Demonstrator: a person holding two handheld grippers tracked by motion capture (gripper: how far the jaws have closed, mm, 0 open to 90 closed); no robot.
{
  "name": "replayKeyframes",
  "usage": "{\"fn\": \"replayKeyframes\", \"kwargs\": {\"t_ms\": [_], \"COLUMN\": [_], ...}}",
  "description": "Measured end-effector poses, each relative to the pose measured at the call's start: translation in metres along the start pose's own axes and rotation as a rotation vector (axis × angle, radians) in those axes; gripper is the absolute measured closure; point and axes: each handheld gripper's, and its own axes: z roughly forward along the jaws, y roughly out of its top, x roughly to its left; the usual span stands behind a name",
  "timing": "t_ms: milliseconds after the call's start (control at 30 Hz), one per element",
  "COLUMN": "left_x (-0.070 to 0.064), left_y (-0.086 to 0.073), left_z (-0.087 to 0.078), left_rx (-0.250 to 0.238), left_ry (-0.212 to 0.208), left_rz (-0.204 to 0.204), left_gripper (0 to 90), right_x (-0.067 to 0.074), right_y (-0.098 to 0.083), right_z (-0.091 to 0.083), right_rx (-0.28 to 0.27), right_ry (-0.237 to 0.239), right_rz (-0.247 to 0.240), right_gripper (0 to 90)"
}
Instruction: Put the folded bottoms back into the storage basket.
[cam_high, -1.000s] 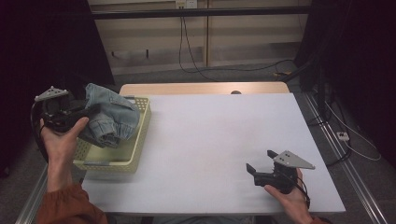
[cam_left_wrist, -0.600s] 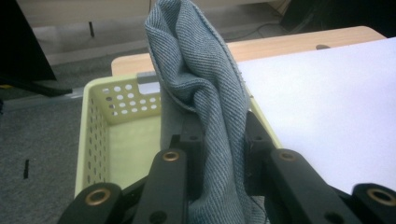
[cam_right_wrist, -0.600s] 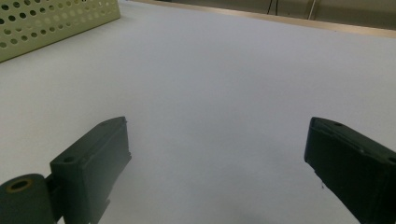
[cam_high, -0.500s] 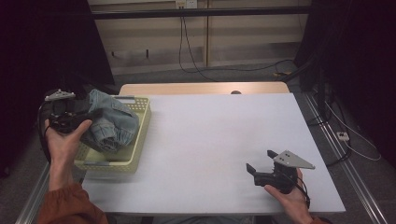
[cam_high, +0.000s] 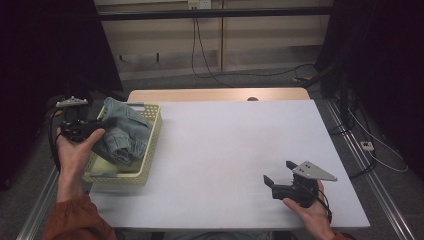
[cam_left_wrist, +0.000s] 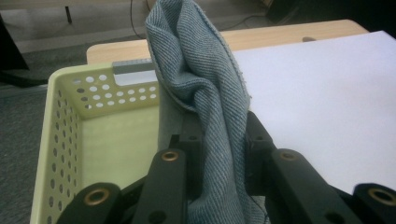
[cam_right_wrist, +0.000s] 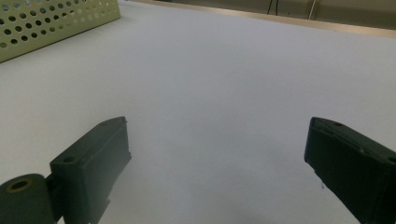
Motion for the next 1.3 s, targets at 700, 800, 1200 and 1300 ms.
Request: {"fn": "replayKeyframes", "kwargs": {"t_ms": [700,800,1200,1300], "left_x": [0.008,0.011,0.022,0.027], "left_y": [-0.008,-0.01,-0.014,-0.015], "left_z": [0.021,0.022,0.022,0.024], "left_rx": [0.066,0.072,0.084,0.095], "left_ry": [0.039,0.048,0.119,0.138], "left_rz": [0.015,0.008,0.0,-0.018], "left_gripper": [73.0,72.8,70.4,71.1], "right_x": [0.0,0.0,0.0,0.0], "right_y": [0.0,0.0,0.0,0.0], "right_z": [0.0,0.0,0.0,0.0], "right_rx": [0.001,0.001,0.002,0.003], "right_ry": [0.0,0.002,0.003,0.003], "right_rz": [-0.005,-0.004,-0.004,-0.003], "right_gripper": [6.7,6.7,6.7,6.7]}}
